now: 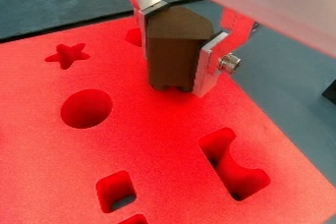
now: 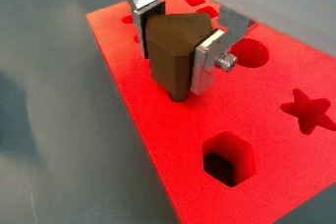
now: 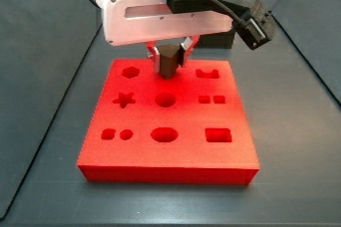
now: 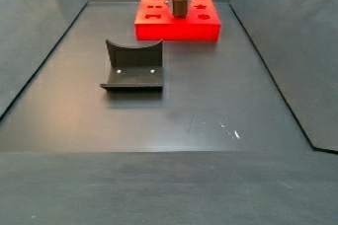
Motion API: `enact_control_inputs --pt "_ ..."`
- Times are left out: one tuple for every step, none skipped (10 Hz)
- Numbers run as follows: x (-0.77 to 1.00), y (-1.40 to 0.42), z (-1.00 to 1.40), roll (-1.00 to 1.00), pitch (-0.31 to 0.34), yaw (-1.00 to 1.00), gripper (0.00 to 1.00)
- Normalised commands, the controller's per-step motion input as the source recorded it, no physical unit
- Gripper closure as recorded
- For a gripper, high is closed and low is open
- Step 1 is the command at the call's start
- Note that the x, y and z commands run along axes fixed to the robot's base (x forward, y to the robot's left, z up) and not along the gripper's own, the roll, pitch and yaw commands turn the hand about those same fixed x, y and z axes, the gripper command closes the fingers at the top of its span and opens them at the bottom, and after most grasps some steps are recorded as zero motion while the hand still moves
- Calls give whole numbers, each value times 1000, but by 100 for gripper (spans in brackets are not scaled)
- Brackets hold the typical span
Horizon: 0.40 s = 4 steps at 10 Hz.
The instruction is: Insert the 3 prong object.
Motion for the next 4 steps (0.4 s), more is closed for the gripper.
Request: enact_control_inputs --pt "0 0 -209 0 114 0 100" --pt "0 14 -229 -31 173 0 100" --pt "0 0 -126 0 124 0 100" --pt "0 0 -26 0 27 0 100"
